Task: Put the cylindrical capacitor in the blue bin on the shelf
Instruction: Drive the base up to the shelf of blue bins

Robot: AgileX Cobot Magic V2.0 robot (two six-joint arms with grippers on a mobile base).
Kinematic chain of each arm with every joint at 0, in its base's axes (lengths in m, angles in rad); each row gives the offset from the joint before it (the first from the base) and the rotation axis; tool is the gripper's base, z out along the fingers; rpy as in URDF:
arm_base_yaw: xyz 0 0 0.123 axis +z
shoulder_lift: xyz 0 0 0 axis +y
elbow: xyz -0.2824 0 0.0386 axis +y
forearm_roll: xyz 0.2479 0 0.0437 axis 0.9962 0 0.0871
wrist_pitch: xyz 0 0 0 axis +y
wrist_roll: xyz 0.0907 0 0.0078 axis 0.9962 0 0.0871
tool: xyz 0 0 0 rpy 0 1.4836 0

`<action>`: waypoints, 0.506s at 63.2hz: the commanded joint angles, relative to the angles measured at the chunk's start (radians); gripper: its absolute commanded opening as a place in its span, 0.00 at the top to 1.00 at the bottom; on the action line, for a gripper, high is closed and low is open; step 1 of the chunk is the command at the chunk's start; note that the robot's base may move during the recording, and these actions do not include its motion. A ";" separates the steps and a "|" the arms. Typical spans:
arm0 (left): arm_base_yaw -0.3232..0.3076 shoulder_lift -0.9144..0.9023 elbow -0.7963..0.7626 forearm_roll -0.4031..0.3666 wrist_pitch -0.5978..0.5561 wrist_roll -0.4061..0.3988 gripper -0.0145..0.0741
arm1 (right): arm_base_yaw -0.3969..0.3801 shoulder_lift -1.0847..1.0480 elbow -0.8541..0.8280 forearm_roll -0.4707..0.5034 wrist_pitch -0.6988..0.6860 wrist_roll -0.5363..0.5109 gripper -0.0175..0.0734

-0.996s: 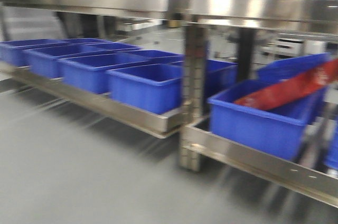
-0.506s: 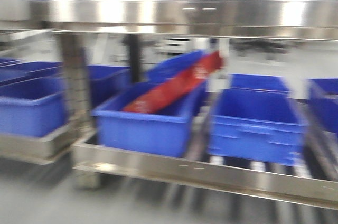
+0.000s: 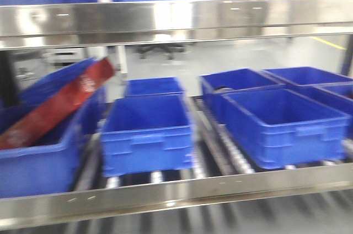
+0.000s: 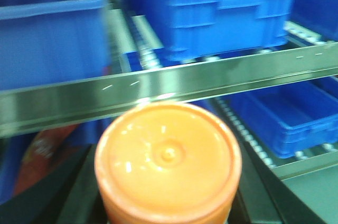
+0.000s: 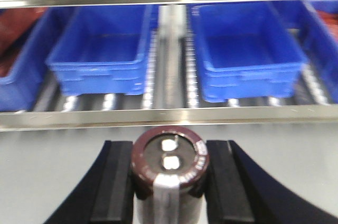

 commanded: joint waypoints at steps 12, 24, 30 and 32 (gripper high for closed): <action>-0.006 -0.006 -0.006 -0.003 -0.022 0.000 0.96 | 0.002 -0.005 -0.009 -0.004 -0.015 -0.007 0.99; -0.006 -0.006 -0.006 -0.003 -0.022 0.000 0.96 | 0.002 -0.005 -0.009 -0.004 -0.015 -0.007 0.99; -0.006 -0.006 -0.006 -0.003 -0.022 0.000 0.96 | 0.002 -0.005 -0.009 -0.004 -0.015 -0.007 0.99; -0.006 -0.006 -0.006 -0.003 -0.022 0.000 0.96 | 0.002 -0.005 -0.009 -0.004 -0.015 -0.007 0.99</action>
